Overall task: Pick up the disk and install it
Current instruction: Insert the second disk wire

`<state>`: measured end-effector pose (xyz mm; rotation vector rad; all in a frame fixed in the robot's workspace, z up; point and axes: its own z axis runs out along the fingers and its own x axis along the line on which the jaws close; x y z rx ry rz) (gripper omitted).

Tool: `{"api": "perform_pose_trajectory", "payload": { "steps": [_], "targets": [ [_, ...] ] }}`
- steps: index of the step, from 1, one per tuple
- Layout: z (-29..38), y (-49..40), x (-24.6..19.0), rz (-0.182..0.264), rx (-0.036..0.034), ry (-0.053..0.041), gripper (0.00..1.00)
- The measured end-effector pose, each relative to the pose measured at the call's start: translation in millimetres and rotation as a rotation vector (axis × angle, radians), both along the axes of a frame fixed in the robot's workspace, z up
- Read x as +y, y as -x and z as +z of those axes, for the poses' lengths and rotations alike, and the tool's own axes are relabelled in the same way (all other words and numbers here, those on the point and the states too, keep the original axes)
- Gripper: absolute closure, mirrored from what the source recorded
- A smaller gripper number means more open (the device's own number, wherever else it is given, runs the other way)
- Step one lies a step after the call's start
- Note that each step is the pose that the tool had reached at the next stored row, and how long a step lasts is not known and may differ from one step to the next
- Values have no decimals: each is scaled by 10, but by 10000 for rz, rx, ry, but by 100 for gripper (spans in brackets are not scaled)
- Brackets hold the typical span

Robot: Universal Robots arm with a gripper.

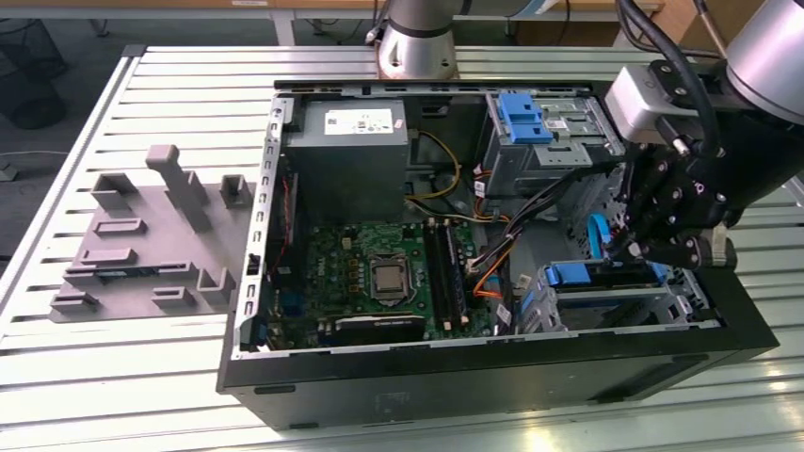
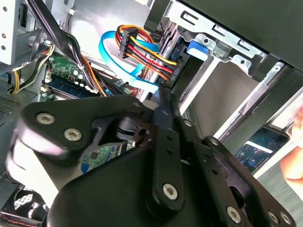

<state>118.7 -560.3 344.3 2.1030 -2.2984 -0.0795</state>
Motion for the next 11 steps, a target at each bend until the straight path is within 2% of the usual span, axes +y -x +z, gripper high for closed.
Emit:
{"api": "perform_pose_trajectory", "payload": {
  "steps": [2, 11],
  "targets": [
    [1, 0, 0, 0, 0, 1, 89],
    [5, 0, 0, 0, 0, 2, 89]
  ]
}}
